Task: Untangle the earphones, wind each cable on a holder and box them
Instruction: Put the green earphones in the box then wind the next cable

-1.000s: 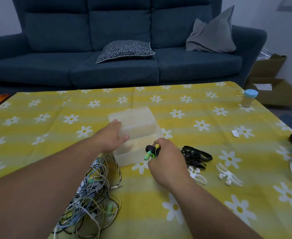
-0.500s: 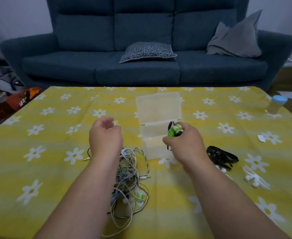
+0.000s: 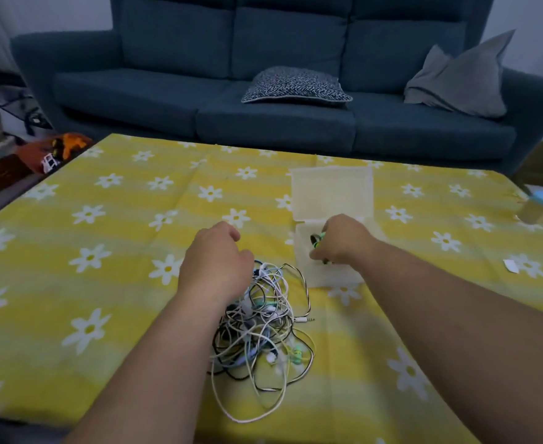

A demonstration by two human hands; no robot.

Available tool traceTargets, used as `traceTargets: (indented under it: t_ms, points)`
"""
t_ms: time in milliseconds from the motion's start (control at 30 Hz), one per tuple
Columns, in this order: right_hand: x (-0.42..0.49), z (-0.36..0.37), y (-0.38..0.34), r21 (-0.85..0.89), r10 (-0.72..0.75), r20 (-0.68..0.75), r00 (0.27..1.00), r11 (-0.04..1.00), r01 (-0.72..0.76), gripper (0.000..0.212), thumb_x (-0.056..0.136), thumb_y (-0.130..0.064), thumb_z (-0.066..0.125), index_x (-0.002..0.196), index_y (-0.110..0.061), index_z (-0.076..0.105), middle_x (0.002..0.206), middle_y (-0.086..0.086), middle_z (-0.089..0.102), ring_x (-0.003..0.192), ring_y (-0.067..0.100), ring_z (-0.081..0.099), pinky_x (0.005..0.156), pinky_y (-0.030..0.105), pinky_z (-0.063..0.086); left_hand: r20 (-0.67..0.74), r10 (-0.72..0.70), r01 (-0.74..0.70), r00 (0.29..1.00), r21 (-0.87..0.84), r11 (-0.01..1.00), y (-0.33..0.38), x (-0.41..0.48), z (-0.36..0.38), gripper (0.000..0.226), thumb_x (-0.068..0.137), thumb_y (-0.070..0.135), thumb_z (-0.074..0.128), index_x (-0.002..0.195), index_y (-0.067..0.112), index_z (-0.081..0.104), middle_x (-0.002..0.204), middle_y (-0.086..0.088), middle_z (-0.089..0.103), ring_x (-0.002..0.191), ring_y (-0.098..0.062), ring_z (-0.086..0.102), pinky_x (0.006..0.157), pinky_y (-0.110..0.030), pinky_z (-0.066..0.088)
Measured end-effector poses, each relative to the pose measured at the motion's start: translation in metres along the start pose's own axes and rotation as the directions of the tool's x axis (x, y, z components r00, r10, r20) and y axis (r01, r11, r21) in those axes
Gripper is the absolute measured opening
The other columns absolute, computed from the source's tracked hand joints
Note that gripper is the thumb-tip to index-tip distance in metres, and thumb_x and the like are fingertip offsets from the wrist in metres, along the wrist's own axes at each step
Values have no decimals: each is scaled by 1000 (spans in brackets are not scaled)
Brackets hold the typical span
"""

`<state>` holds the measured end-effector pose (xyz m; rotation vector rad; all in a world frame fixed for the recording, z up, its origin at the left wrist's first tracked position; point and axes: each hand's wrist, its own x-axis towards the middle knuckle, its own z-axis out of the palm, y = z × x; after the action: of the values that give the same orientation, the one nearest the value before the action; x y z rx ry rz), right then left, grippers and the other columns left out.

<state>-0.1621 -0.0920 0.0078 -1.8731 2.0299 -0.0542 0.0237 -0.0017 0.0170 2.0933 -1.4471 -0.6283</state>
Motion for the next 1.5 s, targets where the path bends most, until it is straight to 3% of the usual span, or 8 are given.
traceTargets:
  t_ms: [267,467,733,867,1067,1200,1400,1500]
  points:
    - [5,5,-3,-5,-36,106,994,999,37,11,86,-5,58,76,-3,57,77,13,49,71,25,43,51,27,29,-46,-12,11,999,-9,1000,-10,10,-11,30,91,25,59,121,23,58,132,-5,56,106,-26,59,88,-35,48]
    - [-34,-3,-3,384,53,-232,971,923,41,22,79,0,53,85,-9,72,90,11,72,84,29,67,74,38,55,69,69,-77,995,120,990,-8,6,-3,23,96,21,53,117,23,62,122,0,60,104,-24,59,84,-33,48]
    - [-125,29,7,645,-52,178,983,760,-77,16,84,-7,58,74,-1,68,81,23,72,56,22,60,58,31,42,368,74,-226,927,389,893,2,-3,37,30,103,38,34,125,36,55,126,9,61,125,-23,52,114,-62,-1]
    - [-135,19,19,657,-65,164,984,751,-60,15,86,-9,61,76,-4,71,83,18,74,59,18,64,60,31,44,437,26,-262,899,490,832,4,-4,41,25,100,24,37,96,23,61,107,5,60,115,-22,55,114,-62,10]
    - [-126,2,46,618,-34,67,997,786,-15,14,84,-12,60,75,-6,70,79,14,74,64,24,64,59,31,46,201,37,-112,979,377,920,11,-3,33,25,101,31,44,108,32,68,93,8,71,103,-21,64,115,-54,19]
    - [-115,-7,53,585,-28,-31,999,810,41,11,82,-14,60,76,-10,69,82,13,72,70,26,68,61,29,46,-64,369,-353,927,180,918,32,-19,15,16,96,32,58,102,28,72,111,11,67,107,-15,61,100,-36,40]
    - [-120,-23,52,588,-236,-217,947,743,320,59,84,-11,66,135,-37,49,124,-20,55,77,9,65,69,25,51,26,579,-560,815,-223,798,51,-45,14,19,82,7,74,78,26,73,82,14,68,84,-6,65,81,-32,53]
    - [-118,-18,49,564,-330,-214,919,727,392,42,83,-12,70,121,-30,65,109,-11,68,74,11,64,73,32,54,66,572,-522,818,-333,785,54,-47,21,29,83,-6,67,76,22,64,72,8,68,69,-13,66,67,-35,54]
